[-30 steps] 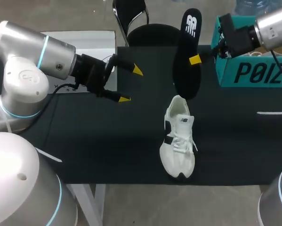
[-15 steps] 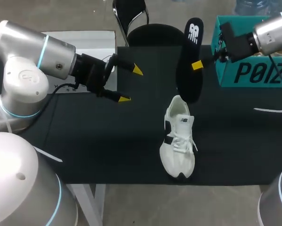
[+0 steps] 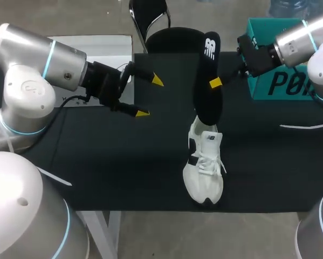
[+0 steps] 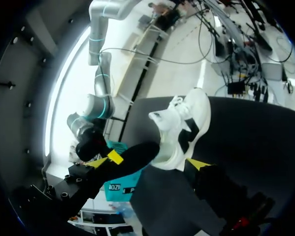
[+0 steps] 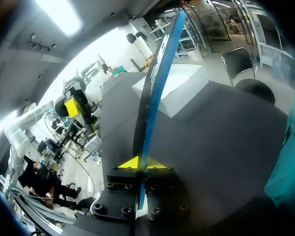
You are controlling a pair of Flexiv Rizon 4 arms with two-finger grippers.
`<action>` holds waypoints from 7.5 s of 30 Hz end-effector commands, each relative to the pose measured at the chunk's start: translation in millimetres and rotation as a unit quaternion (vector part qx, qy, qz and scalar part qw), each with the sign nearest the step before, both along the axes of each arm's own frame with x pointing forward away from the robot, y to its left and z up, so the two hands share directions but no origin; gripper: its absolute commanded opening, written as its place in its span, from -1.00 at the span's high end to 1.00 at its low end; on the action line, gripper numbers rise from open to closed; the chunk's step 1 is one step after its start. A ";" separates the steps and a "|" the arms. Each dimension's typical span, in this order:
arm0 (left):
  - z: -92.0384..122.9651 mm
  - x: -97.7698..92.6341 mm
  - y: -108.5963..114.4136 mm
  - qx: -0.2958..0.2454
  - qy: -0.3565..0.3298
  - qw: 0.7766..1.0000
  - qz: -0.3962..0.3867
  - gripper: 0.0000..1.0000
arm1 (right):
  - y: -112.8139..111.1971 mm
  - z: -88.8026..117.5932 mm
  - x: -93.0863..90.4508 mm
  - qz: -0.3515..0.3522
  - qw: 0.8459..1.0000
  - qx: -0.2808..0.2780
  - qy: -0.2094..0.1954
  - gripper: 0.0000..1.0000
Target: Take the shoe out of the shoebox, open the shoe tongue, remove and reinsert the insole, then place the shoe into the shoebox
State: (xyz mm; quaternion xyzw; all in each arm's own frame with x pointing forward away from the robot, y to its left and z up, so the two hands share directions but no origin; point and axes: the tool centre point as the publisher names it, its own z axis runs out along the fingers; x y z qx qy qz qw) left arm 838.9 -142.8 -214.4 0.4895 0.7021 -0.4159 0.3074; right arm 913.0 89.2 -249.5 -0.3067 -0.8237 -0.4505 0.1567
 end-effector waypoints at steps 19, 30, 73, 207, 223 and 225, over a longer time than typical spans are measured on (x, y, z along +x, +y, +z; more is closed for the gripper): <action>0.1 -0.3 0.1 0.002 -0.001 1.000 0.000 -1.00 | 4.6 -46.0 -33.5 -0.001 0.999 0.001 0.043 1.00; 0.1 -0.3 0.1 0.002 -0.001 1.000 0.000 -1.00 | 17.1 -61.9 -60.9 0.001 0.997 0.004 0.072 1.00; 0.1 -0.3 0.1 0.002 -0.001 1.000 0.000 -1.00 | 7.6 -67.8 -70.3 0.003 0.996 -0.045 0.081 -0.61; 0.1 -0.3 0.1 0.002 -0.001 1.000 0.000 -1.00 | 7.2 -72.4 -65.3 -0.021 0.992 -0.105 0.071 -1.00; 0.1 -0.3 0.1 0.002 -0.001 1.000 0.000 -1.00 | 27.9 10.6 -78.0 -0.185 0.932 -0.303 0.073 -1.00; 0.1 -0.3 0.1 0.002 -0.001 1.000 0.000 -1.00 | 39.6 21.2 -81.5 -0.186 0.912 -0.357 0.080 -1.00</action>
